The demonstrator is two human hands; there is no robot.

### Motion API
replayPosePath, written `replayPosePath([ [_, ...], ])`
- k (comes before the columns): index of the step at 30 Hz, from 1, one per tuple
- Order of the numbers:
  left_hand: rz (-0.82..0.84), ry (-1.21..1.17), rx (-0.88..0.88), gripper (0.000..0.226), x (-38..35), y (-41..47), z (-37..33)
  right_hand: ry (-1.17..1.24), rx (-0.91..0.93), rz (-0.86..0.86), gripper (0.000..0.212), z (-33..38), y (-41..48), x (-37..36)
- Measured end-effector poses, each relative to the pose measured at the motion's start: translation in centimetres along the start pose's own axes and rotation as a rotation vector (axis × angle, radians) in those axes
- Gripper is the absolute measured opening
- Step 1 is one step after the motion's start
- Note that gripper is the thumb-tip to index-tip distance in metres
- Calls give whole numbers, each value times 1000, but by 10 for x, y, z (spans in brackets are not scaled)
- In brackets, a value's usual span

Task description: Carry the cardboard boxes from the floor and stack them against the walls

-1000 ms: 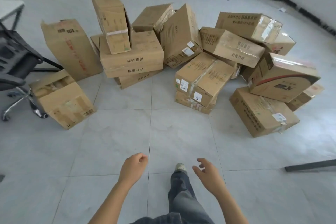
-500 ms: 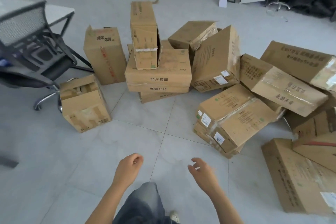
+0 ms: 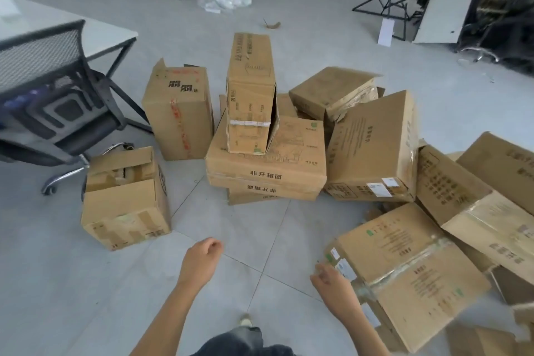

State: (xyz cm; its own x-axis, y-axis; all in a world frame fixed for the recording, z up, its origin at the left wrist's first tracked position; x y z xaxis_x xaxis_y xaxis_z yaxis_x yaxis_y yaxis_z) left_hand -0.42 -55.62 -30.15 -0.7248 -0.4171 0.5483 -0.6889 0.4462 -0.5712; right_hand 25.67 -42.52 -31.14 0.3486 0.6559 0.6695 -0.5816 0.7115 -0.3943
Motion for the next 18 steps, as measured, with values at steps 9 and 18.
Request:
replayPosePath([
  [9, 51, 33, 57, 26, -12, 82, -62, -45, -2, 143, 40, 23, 115, 12],
  [18, -75, 33, 127, 21, 18, 203, -169, 4, 121, 141, 42, 77, 309, 83],
])
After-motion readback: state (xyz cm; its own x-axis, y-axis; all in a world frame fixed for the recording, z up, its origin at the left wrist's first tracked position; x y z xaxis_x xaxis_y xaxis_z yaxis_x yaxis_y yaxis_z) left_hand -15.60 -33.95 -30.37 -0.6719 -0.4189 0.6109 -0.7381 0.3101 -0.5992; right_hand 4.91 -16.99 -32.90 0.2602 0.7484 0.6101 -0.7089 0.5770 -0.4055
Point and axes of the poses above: each hand's wrist, its own y-axis towards the middle knuckle, its own x-axis out of the back of the hand, z = x × y, the point moved 8 cm from there along y, towards the middle knuckle, and after that the axes turned 14 degrees about x, right-handed, at the moved point
